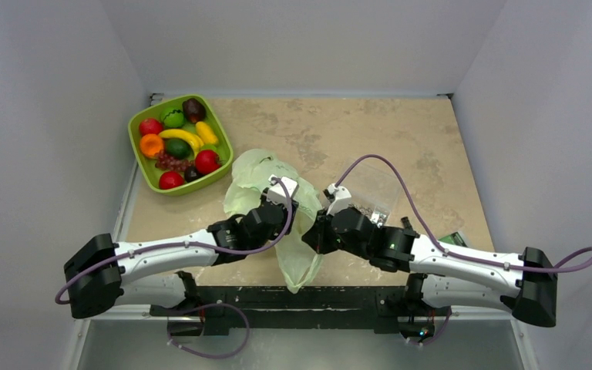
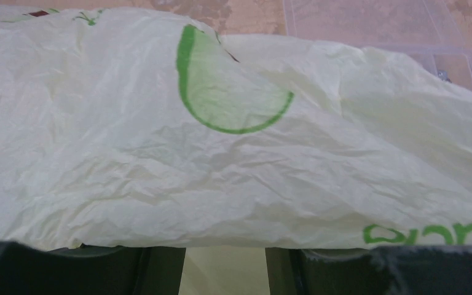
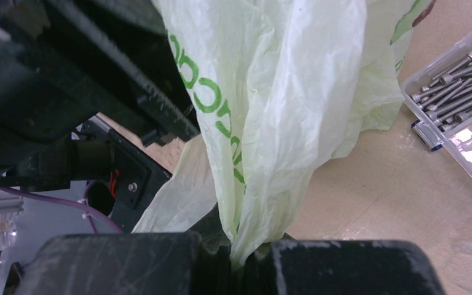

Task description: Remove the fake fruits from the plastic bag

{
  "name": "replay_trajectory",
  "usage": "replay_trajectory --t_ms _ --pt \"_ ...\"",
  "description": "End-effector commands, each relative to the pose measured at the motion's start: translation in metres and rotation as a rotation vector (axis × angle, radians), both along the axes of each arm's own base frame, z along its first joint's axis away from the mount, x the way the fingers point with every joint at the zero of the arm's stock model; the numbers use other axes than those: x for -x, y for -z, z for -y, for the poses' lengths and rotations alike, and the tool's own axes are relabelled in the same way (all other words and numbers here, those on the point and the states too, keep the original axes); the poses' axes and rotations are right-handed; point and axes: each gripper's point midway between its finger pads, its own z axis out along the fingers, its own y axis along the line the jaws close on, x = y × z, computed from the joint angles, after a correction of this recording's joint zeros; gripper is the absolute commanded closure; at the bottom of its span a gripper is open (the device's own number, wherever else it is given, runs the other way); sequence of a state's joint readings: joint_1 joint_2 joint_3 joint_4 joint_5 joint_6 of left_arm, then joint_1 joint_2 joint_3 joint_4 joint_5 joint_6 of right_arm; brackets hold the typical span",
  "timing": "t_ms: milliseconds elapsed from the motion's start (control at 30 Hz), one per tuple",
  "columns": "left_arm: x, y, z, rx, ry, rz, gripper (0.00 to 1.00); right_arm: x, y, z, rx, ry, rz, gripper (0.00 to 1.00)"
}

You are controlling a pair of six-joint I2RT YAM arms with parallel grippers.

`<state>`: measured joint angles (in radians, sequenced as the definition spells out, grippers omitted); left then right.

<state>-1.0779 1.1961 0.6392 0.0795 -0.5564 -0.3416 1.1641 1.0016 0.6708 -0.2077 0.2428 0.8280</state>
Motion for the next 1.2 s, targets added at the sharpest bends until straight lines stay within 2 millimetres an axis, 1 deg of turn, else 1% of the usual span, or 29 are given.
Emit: replay_trajectory --t_ms 0,67,233,433,567,600,700,800,933,1033,1167 --pt "-0.032 -0.029 0.000 0.084 -0.086 0.114 0.55 0.005 -0.013 -0.012 -0.081 -0.032 -0.002 1.00" --pt "-0.042 -0.028 -0.004 0.083 -0.105 0.104 0.54 0.008 -0.013 -0.015 -0.092 -0.051 -0.010 1.00" --pt "-0.064 -0.020 -0.010 0.067 -0.129 0.071 0.48 0.004 -0.014 -0.015 -0.092 -0.041 0.003 1.00" --pt "-0.085 0.005 -0.015 -0.018 -0.196 -0.043 0.39 0.003 -0.006 -0.019 -0.072 -0.051 0.001 1.00" --pt "-0.095 0.023 -0.013 -0.057 -0.214 -0.108 0.32 0.006 0.002 -0.020 -0.069 -0.061 -0.010 1.00" --pt "-0.093 0.036 -0.018 -0.102 -0.222 -0.154 0.31 0.006 0.004 -0.019 -0.067 -0.061 -0.013 1.00" --pt "-0.094 0.048 -0.019 -0.130 -0.230 -0.202 0.31 0.007 0.005 -0.016 -0.068 -0.057 -0.010 1.00" --pt "-0.096 0.057 -0.024 -0.168 -0.263 -0.216 0.26 0.007 0.005 -0.012 -0.071 -0.052 -0.006 1.00" --pt "-0.106 0.071 -0.029 -0.218 -0.288 -0.252 0.23 0.009 0.005 -0.010 -0.076 -0.056 -0.010 1.00" --pt "-0.113 0.081 -0.029 -0.227 -0.285 -0.276 0.21 0.010 0.007 -0.009 -0.075 -0.053 -0.011 1.00" --pt "-0.119 0.085 -0.029 -0.232 -0.291 -0.290 0.21 0.009 0.007 -0.006 -0.077 -0.046 -0.009 1.00"
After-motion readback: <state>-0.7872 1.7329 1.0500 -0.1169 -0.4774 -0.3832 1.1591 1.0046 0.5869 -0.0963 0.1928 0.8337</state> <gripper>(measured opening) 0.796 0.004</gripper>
